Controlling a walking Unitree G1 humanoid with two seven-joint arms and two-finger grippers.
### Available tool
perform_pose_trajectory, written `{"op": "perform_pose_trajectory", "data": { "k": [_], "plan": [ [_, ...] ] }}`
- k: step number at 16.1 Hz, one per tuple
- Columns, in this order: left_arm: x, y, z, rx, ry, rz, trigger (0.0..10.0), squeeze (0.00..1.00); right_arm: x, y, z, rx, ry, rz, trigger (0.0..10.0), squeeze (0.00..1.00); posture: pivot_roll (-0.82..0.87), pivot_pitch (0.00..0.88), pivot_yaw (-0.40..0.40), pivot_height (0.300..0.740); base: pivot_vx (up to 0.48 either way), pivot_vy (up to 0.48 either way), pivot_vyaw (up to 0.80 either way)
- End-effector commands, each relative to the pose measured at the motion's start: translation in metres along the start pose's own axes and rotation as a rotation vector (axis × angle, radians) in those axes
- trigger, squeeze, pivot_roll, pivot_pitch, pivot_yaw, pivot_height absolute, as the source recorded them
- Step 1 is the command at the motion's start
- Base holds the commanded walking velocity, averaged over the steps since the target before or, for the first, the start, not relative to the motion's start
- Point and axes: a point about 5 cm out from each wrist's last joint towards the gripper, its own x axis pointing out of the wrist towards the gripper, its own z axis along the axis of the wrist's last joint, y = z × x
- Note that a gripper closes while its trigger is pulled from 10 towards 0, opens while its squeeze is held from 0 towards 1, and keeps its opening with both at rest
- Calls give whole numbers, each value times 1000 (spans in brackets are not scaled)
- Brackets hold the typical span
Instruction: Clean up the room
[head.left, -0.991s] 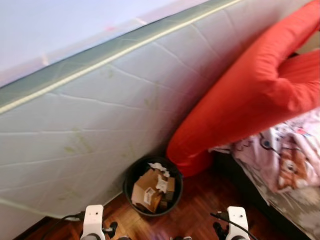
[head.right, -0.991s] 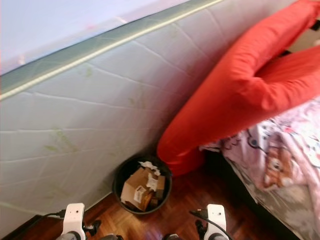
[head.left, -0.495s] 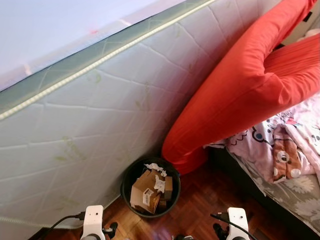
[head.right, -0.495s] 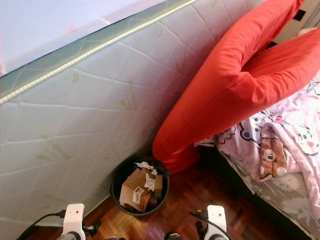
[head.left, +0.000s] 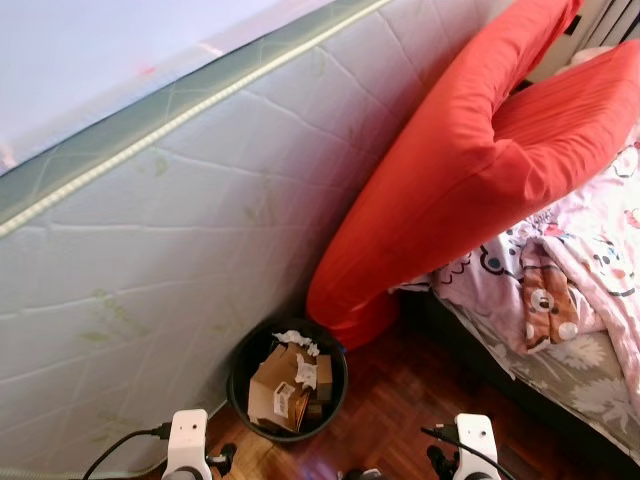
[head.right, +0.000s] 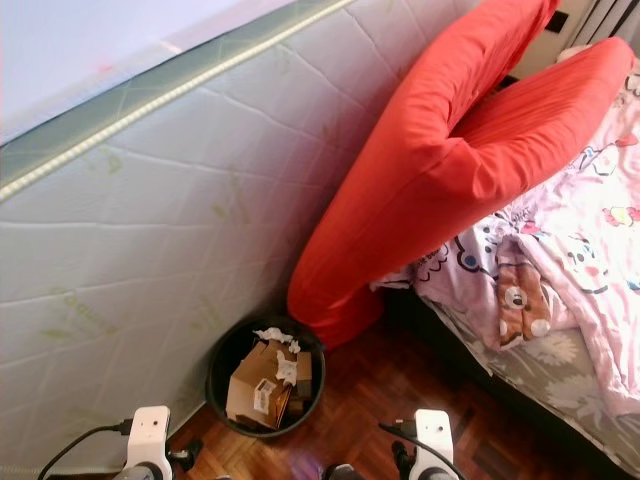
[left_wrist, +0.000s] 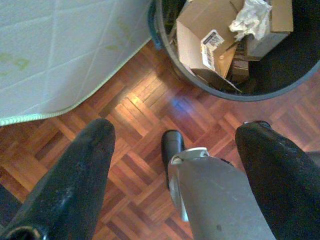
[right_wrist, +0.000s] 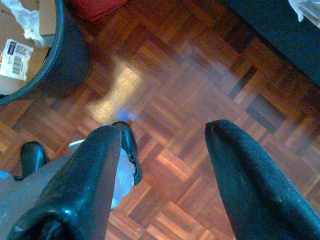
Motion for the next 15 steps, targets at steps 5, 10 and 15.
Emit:
{"op": "perform_pose_trajectory", "data": {
  "k": [5, 10, 15],
  "plan": [
    [-3, 3, -12, 8, 40, 8, 10000, 0, -2, 0, -9, 11, 21, 1, 10000, 0, 11, 205, -7, 740, 0, -61, 0],
    [-3, 3, -12, 5, 40, 8, 10000, 0, -2, 0, -9, 7, 33, 2, 10000, 0, 12, 206, -9, 740, 0, -338, -399],
    [-3, 3, -12, 5, 40, 8, 10000, 0, -2, 0, -8, 7, 22, 3, 10000, 0, 12, 206, -9, 740, 0, -337, -407]
  ]
}}
